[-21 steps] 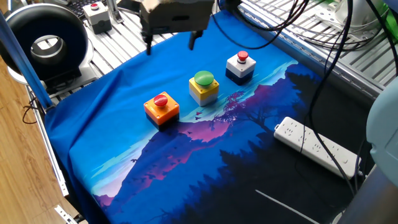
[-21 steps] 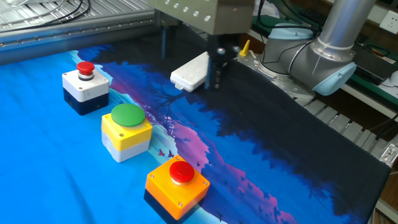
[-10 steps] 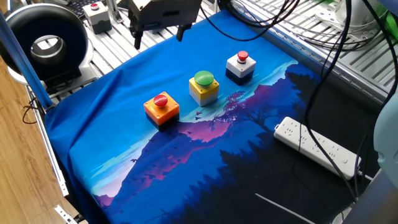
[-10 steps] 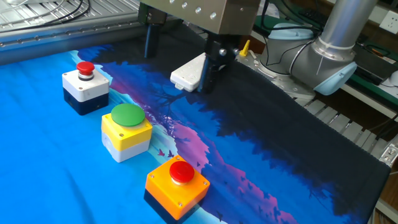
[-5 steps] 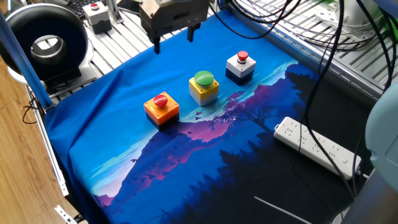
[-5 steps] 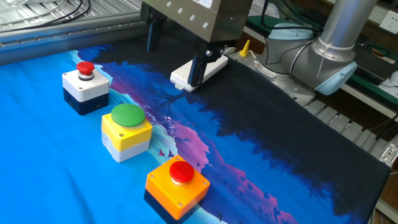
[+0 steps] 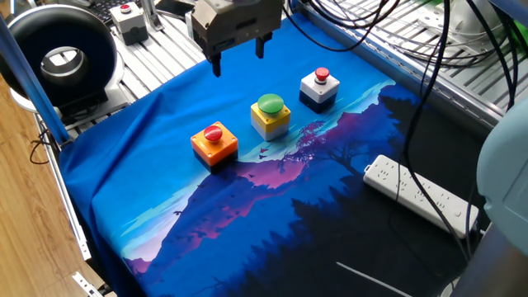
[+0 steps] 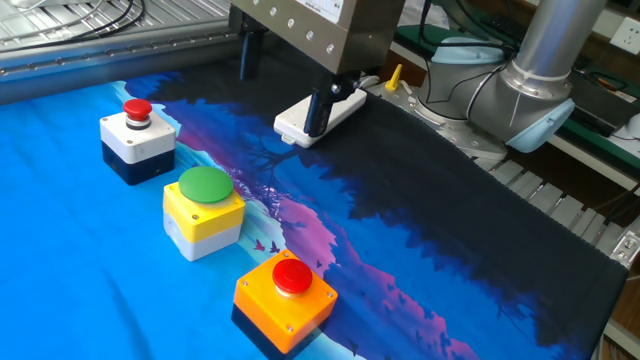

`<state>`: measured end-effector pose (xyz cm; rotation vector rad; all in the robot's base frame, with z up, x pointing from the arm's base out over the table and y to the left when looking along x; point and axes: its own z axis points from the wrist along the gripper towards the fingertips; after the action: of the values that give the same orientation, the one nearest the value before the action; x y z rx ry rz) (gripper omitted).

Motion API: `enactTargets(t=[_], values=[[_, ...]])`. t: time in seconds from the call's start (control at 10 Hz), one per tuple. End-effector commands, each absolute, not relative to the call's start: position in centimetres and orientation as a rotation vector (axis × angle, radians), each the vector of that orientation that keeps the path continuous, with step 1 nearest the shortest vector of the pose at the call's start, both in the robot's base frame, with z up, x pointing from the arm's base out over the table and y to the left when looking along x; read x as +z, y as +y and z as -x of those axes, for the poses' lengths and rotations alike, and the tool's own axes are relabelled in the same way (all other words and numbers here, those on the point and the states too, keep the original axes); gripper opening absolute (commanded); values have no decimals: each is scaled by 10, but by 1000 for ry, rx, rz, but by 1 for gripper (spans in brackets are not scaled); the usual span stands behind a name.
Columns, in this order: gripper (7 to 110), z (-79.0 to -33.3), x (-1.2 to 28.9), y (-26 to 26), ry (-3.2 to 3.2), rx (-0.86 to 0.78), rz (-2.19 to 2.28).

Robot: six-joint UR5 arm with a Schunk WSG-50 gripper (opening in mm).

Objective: Press three buttons from left to right in sequence

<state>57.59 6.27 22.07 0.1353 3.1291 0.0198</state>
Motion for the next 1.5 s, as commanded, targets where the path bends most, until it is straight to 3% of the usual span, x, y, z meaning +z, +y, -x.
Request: enactTargets(t=[0.0,0.4,0.6,0.8,1.0,1.2,1.4], values=[[7,-576,222,61,3132,2,-59],[7,-585,227,69,3094,20,125],[7,-593,225,89,3059,114,217],[7,-594,222,70,3056,-41,330],[7,-630,227,50,2905,-194,487],[7,-630,250,67,2871,-121,452],[7,-619,272,54,2843,-197,617]])
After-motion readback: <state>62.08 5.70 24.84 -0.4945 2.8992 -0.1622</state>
